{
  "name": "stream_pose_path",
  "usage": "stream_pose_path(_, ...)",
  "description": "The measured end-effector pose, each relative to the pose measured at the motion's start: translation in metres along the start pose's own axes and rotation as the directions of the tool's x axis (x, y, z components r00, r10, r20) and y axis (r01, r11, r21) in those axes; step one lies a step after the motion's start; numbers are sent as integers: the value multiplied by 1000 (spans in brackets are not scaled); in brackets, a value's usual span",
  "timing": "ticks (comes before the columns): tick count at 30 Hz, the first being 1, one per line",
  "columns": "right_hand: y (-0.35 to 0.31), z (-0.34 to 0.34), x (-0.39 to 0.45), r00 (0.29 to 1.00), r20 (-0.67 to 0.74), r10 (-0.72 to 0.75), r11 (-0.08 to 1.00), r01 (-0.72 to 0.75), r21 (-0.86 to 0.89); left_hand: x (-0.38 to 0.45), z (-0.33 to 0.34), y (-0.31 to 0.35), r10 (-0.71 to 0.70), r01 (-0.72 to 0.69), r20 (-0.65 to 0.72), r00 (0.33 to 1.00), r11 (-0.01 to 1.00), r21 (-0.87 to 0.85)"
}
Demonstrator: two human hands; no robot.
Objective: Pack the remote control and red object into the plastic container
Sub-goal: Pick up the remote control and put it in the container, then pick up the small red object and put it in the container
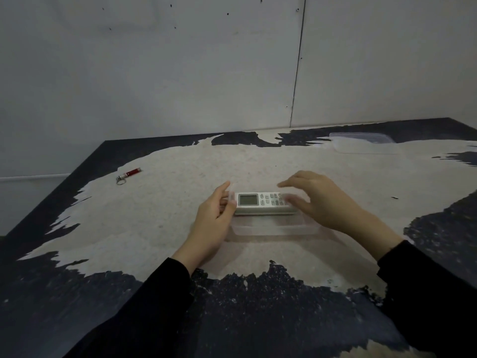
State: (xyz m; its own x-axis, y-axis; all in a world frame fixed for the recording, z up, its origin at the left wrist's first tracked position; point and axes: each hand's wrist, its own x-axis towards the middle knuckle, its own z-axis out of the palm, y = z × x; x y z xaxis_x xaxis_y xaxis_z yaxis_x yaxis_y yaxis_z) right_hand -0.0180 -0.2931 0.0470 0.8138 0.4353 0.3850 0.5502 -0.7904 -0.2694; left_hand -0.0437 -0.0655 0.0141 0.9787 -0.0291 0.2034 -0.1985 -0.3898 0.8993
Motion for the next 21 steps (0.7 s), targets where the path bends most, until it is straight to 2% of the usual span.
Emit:
stream_pose_path(2, 7, 0, 2, 979, -195, 59, 992, -36, 122, 1, -3, 2, -14, 14, -17, 1000, 1000, -22)
stream_pose_path(4, 19, 1, 3, 925, -322, 201, 965, -131, 227, 4, -10, 2, -1, 2, -60, 998, 1000, 21)
stream_pose_path(6, 36, 4, -2, 885, -328, 329, 934, -253, 254, 10, -24, -1, 12, -1, -134, 991, 997, 82)
stream_pose_path(9, 64, 19, -8, 894, -226, 387, 921, -362, 147, 33, -57, -18, 17, 47, -247, 969, 967, 251)
stream_pose_path(12, 71, 33, -5, 921, -109, 373, 927, -375, 6, 65, -97, -44, 25, 144, -287, 958, 821, 552)
stream_pose_path(15, 69, 35, -3, 926, -123, 356, 932, -361, -16, 89, -129, -65, -37, 271, -312, 949, 597, 755)
stream_pose_path(18, 69, 35, -5, 926, -131, 354, 932, -361, -34, 104, -149, -78, -37, 320, -333, 942, 388, 864)
stream_pose_path(21, 68, 35, -5, 924, -124, 362, 929, -369, -32, 113, -156, -84, -14, 358, -368, 930, 275, 892)
